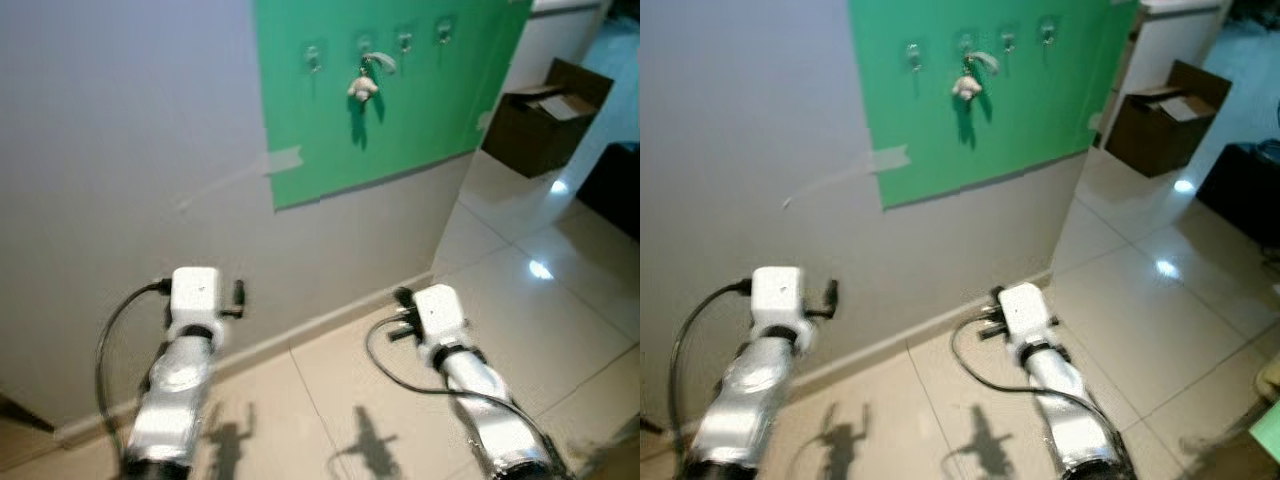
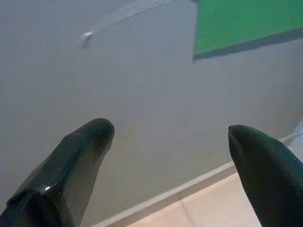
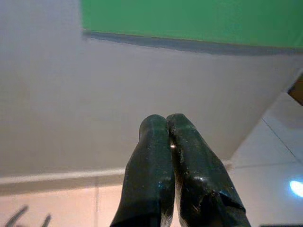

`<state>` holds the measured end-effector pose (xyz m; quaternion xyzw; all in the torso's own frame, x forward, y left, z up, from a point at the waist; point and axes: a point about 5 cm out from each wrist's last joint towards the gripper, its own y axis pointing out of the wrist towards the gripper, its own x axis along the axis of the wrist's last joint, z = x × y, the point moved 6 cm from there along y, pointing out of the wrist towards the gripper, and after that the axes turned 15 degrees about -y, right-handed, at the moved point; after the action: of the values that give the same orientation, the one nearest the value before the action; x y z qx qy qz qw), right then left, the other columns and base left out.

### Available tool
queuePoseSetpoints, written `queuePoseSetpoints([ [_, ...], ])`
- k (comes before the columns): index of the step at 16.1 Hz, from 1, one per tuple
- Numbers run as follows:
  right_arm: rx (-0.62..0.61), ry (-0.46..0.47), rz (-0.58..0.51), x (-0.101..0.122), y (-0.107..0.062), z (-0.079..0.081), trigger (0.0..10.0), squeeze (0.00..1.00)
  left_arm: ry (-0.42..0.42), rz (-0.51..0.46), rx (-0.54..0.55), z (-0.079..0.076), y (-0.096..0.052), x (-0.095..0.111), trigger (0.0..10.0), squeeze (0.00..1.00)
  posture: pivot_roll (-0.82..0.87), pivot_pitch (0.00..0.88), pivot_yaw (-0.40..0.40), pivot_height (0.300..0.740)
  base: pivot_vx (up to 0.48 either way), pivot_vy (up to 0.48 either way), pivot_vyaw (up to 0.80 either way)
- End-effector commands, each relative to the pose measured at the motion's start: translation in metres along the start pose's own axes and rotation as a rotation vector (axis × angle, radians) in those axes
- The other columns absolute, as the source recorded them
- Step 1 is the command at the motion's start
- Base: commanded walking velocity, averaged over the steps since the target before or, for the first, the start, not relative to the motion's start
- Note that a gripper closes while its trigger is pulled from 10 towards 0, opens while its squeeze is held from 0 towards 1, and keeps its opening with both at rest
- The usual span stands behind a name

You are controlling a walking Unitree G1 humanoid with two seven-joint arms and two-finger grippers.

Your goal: Hang keys on a hook

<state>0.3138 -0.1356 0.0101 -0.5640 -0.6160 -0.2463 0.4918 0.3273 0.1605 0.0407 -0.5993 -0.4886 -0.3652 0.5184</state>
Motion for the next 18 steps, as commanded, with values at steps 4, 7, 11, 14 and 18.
queuePoseSetpoints([
  [4,0.003,0.003,-0.035,0.0104,0.0058,0.0024,0.0,0.0,0.021,-0.001,0.038,0.0116,-0.0004,0.0014,10.0,0.0,-0.09,0.0,0.013,0.74,0.24,0.0,0.0],
  [7,0.011,0.0,-0.036,0.0096,0.0062,0.003,0.0,0.0,0.071,-0.006,0.027,0.0085,0.0008,0.0025,10.0,0.0,-0.09,0.0,0.014,0.74,0.0,-0.32,0.0],
  [11,0.015,0.001,-0.042,0.0114,0.0069,0.0037,0.0,0.0,0.08,-0.004,0.041,0.0117,0.0012,0.0028,10.0,0.0,-0.08,0.0,0.014,0.74,0.0,-0.474,0.0],
  [14,0.024,0.001,-0.046,0.0129,0.0069,0.0055,0.0,0.0,0.083,-0.003,0.047,0.013,0.0011,0.0026,10.0,0.0,-0.08,0.0,0.011,0.74,0.0,-0.469,0.0],
  [18,0.032,0.002,-0.05,0.0144,0.0066,0.0086,0.0,0.0,0.093,0.004,0.06,0.0162,0.0002,0.0008,10.0,0.0,-0.08,0.0,0.011,0.74,0.0,-0.45,0.0],
])
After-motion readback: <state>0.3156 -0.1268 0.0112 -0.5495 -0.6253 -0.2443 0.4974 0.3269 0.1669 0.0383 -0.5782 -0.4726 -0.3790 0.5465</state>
